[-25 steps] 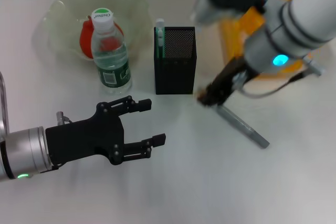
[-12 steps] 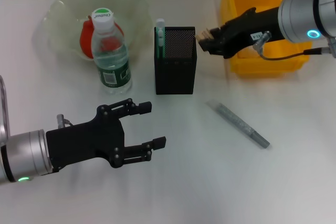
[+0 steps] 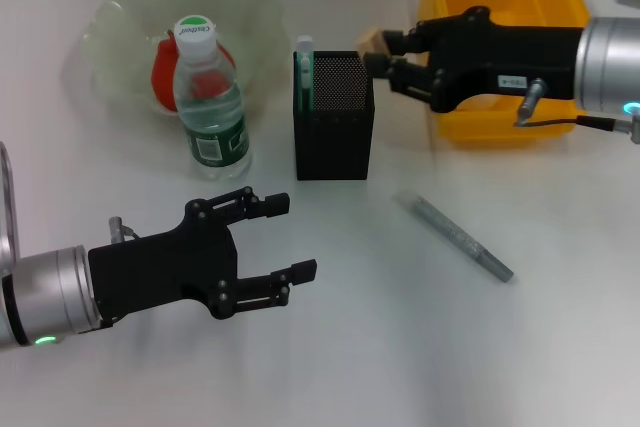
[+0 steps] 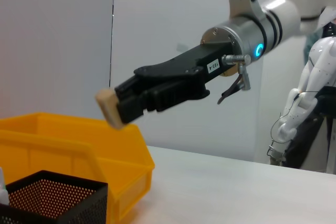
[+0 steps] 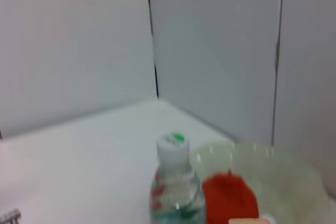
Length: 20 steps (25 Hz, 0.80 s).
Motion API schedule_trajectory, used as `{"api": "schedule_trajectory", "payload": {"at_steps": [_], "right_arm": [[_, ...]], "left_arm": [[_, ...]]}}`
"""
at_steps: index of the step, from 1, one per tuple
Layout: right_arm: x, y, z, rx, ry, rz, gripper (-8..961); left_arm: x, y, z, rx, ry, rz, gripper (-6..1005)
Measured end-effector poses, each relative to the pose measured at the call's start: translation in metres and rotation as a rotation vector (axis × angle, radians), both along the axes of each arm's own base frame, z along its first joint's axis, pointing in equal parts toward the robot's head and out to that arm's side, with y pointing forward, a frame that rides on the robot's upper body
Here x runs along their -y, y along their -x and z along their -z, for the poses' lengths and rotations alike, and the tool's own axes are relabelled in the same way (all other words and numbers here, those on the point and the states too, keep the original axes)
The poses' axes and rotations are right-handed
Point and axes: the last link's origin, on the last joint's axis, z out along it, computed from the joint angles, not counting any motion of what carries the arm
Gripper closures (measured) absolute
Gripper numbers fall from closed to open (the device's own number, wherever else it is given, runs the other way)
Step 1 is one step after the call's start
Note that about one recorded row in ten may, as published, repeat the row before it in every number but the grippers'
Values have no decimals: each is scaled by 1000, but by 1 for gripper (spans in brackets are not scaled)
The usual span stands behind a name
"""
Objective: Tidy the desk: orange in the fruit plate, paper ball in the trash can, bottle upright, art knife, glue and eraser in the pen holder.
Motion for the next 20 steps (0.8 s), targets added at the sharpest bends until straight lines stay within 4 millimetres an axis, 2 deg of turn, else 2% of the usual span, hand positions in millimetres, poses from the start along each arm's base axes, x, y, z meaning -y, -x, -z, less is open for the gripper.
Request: {"api": "schedule_trajectory", "payload": {"at_steps": [6,10,20], "right_arm": [[-7,-36,6,-57,-63,-50,643],[-9,-42,13,-58,-63,-73,639],[-14,-35,25,-75,-84,-158,627]], "left_arm": [[1,1,0,1,-1,-3,216],[0,0,0,1,-1,0,216],[-1,-1,0,2,1,1,216]]}}
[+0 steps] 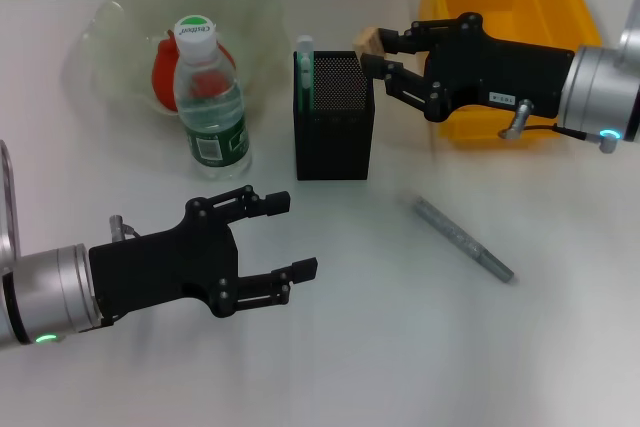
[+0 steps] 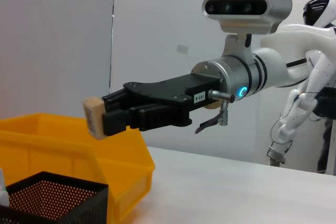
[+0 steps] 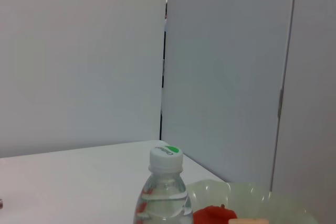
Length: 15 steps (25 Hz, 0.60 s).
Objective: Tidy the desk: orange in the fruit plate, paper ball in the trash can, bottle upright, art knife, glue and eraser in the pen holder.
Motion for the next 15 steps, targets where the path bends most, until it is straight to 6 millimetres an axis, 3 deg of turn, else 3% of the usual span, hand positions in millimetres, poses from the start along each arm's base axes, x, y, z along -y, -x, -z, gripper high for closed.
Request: {"api": "schedule_trajectory", "payload": {"at_steps": [15], "right_arm": [[-14,2,17,58,29,28,610]], "left_arm": [[-1,1,0,-5,-4,-6,217]]}}
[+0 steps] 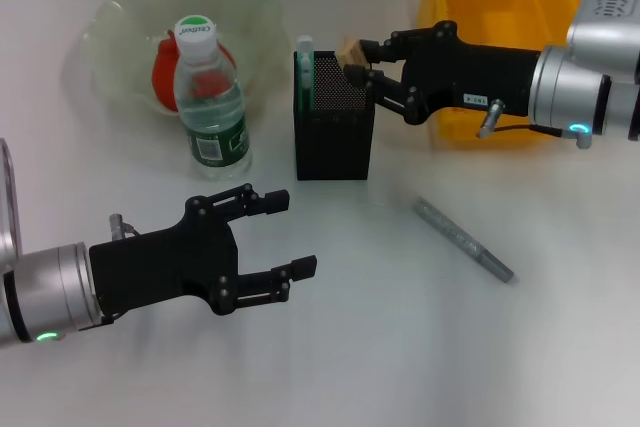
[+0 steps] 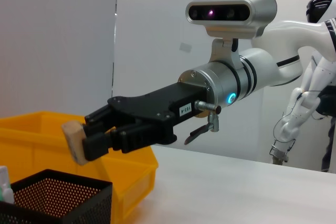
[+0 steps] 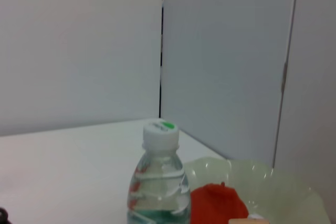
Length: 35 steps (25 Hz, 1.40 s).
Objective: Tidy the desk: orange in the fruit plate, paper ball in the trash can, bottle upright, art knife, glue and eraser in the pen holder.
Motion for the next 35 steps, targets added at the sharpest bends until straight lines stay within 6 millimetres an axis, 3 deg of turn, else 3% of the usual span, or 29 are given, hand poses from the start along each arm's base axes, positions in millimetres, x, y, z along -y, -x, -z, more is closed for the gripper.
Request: {"api": "schedule_trajectory", "payload": {"at_steps": [15,24,29,33,35], "right_arm": [[0,0,7,9,26,10,593],[1,-1,1,-8,14,11,583],[8,3,-16,-49,21,27,589],[16,16,-50,-30,71,144,589],[17,19,-56,9,83,166,589]], "left_arm": [[0,0,0,0,-1,2,217],[0,0,0,0,0,1,217],[0,0,0,0,-1,1,217],[0,0,0,-1,-3,1,217],[0,0,0,-1,-4,2,217]]}}
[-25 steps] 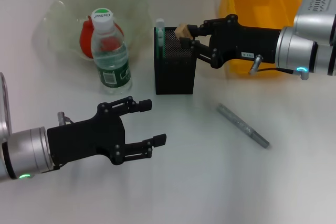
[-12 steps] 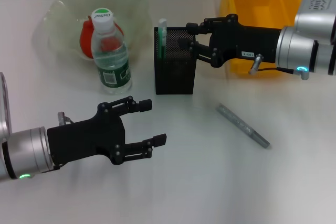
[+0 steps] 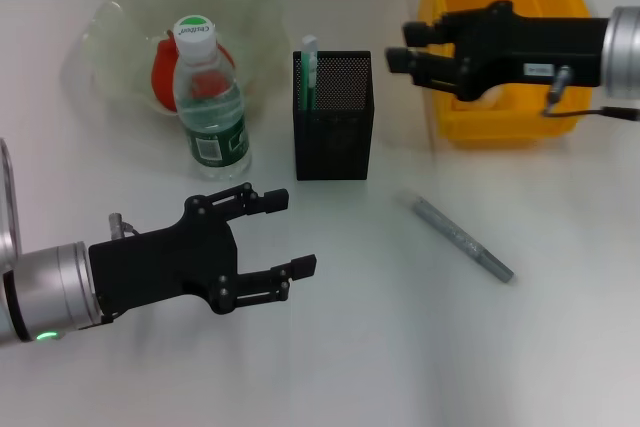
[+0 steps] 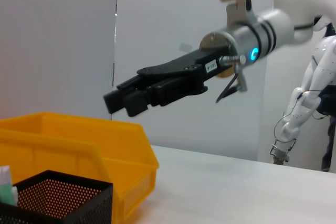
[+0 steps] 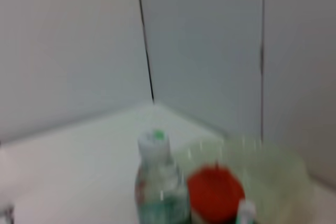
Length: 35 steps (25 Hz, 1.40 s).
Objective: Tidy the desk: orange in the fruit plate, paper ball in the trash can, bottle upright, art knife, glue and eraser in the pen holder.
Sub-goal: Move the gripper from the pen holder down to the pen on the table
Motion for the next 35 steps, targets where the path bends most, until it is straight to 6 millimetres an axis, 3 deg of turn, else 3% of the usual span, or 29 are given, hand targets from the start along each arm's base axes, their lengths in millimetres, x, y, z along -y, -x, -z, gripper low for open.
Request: {"api": "schedule_trajectory", "payload": {"at_steps": [5,12,21,35], "right_arm": [[8,17,-17,187,158,179,589],[-1,25,-13,477,263,456,588],[-7,24,11,647,401,529,588],[-10,11,48,715,478,565,593]], "left_arm": [[-1,-1,0,-2,-4,4,217],[-2,-2,0,0,-5,7,217],[-2,-4,1,3,0,17,217],[-3,-6,2,2,11,30,217]]}}
